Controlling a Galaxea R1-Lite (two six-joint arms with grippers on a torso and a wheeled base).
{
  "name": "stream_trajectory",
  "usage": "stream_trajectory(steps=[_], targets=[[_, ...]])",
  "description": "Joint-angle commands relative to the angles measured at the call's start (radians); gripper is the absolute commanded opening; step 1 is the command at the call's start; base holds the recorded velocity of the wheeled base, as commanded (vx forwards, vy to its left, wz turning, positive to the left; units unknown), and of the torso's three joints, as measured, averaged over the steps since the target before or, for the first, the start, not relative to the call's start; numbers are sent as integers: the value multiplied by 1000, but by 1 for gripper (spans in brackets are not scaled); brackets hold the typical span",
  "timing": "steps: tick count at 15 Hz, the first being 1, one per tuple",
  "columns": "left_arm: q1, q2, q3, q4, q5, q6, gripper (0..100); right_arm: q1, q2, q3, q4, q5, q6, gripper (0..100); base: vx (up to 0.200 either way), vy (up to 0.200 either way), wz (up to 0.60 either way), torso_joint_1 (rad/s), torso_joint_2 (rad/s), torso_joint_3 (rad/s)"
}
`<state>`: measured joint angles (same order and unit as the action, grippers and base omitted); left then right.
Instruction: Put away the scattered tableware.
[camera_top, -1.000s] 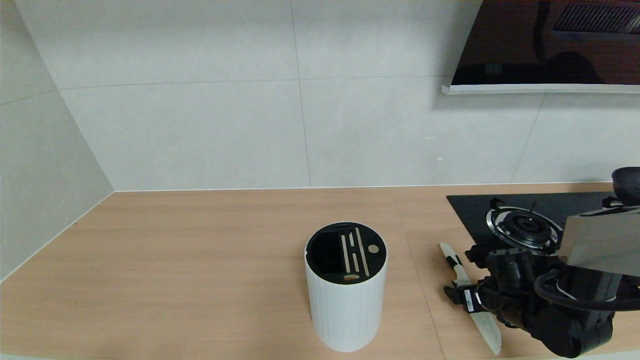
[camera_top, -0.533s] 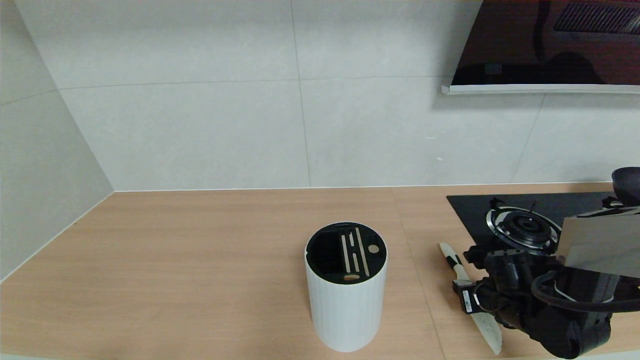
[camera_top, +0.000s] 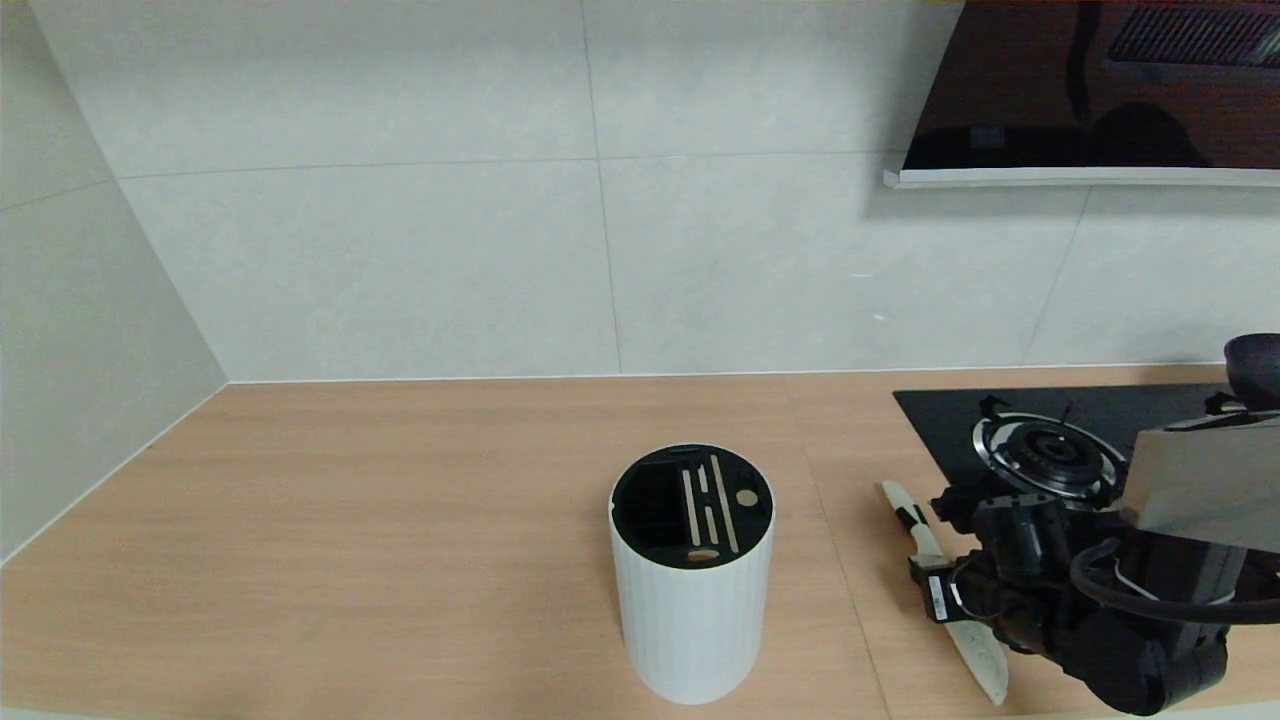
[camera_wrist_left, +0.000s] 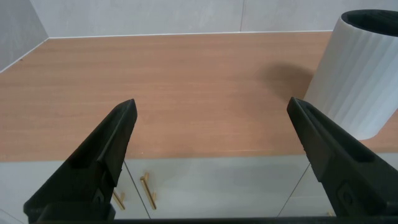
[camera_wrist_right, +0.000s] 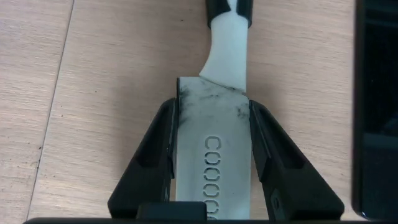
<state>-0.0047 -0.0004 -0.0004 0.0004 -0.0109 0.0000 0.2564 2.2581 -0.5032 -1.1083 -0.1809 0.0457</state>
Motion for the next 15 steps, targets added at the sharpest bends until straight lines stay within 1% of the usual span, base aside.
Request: stream_trajectory(steps=[1,2,3,5,7,10,13,15], targets=[[0,0,0,0,0,-2,100,40,-178,3,1,-11,65,0,0,0,0,0,0,0],[0,0,0,0,0,-2,100,50,-244,3,19,-11,82,0,0,0,0,0,0,0],[0,0,0,0,0,0,100,75,-368,2,87,-11,88,0,0,0,0,0,0,0],[0,0,0,0,0,0,100,119,-538,-8,234,-11,108,0,0,0,0,0,0,0],[0,0,0,1,0,2,100,164,-623,-14,334,-3,144,0,0,0,0,0,0,0],[0,0,0,1,-1,2,100,170,-646,12,335,0,141,0,0,0,0,0,0,0],[0,0,0,-3,2,0,100,185,-672,11,335,0,129,0,0,0,0,0,0,0],[0,0,0,-115,3,-2,100,193,-673,8,337,-2,129,0,0,0,0,0,0,0]])
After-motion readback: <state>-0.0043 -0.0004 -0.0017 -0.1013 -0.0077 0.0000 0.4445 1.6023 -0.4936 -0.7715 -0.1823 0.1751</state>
